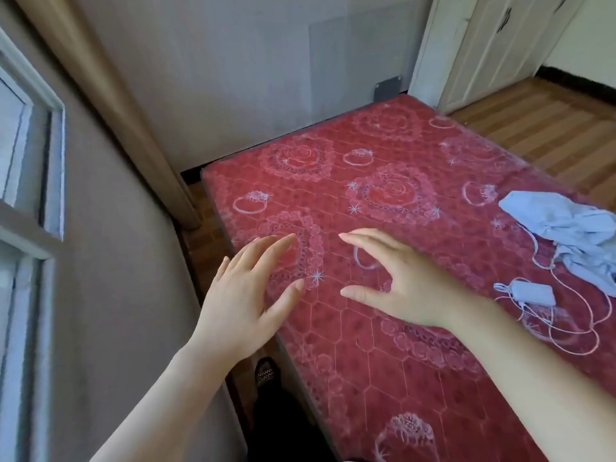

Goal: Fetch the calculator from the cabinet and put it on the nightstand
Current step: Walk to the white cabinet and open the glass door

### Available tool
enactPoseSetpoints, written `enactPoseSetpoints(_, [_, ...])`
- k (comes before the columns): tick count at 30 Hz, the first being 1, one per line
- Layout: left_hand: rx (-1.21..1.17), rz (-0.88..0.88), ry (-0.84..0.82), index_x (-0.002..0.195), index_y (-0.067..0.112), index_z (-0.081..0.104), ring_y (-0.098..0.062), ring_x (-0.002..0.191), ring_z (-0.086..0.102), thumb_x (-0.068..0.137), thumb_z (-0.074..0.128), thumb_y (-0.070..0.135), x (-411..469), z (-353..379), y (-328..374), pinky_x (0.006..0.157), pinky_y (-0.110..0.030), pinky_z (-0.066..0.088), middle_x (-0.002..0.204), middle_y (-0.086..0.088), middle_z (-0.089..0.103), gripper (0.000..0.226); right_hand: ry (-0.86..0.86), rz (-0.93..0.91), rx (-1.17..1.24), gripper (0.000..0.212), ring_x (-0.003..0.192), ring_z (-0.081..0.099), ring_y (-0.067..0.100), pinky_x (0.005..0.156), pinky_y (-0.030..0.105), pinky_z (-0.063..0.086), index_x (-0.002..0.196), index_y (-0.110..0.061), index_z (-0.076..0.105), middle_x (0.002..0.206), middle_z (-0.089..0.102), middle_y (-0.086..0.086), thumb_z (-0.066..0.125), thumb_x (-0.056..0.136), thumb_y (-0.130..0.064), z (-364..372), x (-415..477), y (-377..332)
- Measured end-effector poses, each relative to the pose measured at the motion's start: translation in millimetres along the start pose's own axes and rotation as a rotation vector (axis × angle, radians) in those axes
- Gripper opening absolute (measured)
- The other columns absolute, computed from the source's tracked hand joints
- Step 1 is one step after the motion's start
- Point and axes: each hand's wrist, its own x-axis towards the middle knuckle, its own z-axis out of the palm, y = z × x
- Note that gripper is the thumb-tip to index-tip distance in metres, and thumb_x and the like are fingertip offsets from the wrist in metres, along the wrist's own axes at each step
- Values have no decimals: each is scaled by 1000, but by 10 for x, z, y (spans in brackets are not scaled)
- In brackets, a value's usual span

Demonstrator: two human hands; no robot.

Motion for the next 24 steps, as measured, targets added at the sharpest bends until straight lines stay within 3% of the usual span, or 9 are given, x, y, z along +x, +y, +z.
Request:
enactPoseSetpoints(4, [-59, 40, -40, 138, 40, 26, -10, 127, 37, 87, 33, 58, 500, 17, -407, 104, -45, 35, 139, 12, 41, 54, 67, 112, 51, 71, 129, 22, -8, 99, 25, 28, 138, -48, 21, 146, 18, -28, 48, 75, -68, -28, 402, 16])
enactPoseSetpoints(14, [-112, 180, -233, 138, 37, 29, -12, 129, 37, 88, 35, 57, 1641, -194, -1293, 105, -47, 35, 140, 10, 42, 53, 106, 344, 55, 72, 131, 26, -3, 102, 30, 30, 137, -46, 24, 146, 19, -28, 42, 72, -72, -76, 1456, -148])
enactPoseSetpoints(18, [-175, 159, -280, 137, 38, 29, -16, 115, 51, 89, 35, 57, 1827, -244, -1570, 97, -46, 42, 138, 12, 42, 52, 97, 401, 114, 69, 131, 26, -3, 102, 27, 27, 137, -45, 27, 145, 23, -27, 45, 75, -69, 0, 1804, -226])
enactPoseSetpoints(24, [-234, 143, -321, 137, 37, 29, -9, 129, 37, 90, 33, 57, 1984, -111, -1673, 103, -46, 38, 140, 12, 41, 52, 56, 436, 113, 68, 131, 28, -1, 103, 31, 31, 136, -45, 27, 145, 24, -26, 45, 76, -68, 21, 1972, -176])
